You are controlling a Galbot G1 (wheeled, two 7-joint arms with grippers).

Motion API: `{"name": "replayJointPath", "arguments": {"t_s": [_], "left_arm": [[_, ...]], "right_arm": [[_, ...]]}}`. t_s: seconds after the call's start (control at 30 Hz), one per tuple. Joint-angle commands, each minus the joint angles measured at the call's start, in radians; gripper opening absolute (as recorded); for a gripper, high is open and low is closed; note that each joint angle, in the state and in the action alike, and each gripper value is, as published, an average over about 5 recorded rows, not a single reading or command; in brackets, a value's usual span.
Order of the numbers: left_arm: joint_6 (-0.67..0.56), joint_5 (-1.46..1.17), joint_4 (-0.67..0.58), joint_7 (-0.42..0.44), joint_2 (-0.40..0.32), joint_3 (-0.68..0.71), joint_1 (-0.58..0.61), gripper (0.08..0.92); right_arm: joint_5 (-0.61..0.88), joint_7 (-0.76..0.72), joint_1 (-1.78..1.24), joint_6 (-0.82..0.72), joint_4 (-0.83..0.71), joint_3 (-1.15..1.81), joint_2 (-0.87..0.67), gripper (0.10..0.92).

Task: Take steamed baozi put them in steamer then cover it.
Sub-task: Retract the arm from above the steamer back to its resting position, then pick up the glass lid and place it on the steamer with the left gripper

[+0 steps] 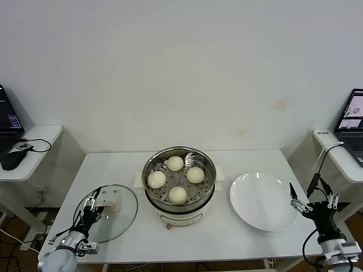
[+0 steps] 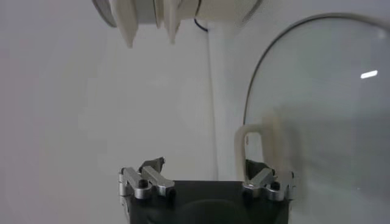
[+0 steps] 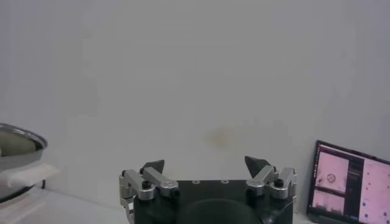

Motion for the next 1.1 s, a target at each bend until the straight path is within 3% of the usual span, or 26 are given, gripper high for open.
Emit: {"name": "replayJointPath", "arguments": {"t_s": [0.03, 0.13, 0.33, 0.63, 0.8, 0.93, 1.1], "left_arm": [[0.003, -0.008, 0.056, 0.003, -0.001, 0.004, -0.043, 0.804], [0.003, -0.014, 0.064, 0.003, -0.001, 0.005, -0.046, 0.749], [0.000, -0.033, 0.087, -0.003, -0.003, 0.008, -0.050, 0.559], [-0.026, -0.080, 0.064, -0.074, -0.006, -0.007, -0.036, 0.290], [-0.008, -0.110, -0.045, -0.093, -0.006, -0.057, 0.029, 0.155], [0.077, -0.122, -0.191, -0.068, 0.005, -0.118, 0.105, 0.129], [0.242, -0.150, -0.399, 0.048, 0.039, -0.188, 0.188, 0.129]], "right_arm": [[0.000, -0.002, -0.002, 0.001, -0.005, 0.000, 0.002, 0.823], [0.000, -0.003, -0.001, 0.001, -0.007, 0.000, 0.003, 0.823], [-0.001, -0.007, 0.003, 0.002, -0.010, -0.004, 0.004, 0.823], [-0.002, -0.012, 0.002, 0.003, -0.005, -0.006, 0.004, 0.823], [-0.003, -0.013, 0.001, 0.004, 0.003, -0.008, 0.001, 0.823], [-0.005, -0.014, 0.007, 0.003, 0.007, -0.014, -0.004, 0.823], [-0.015, -0.015, 0.012, 0.000, 0.014, -0.024, -0.009, 0.823]]}}
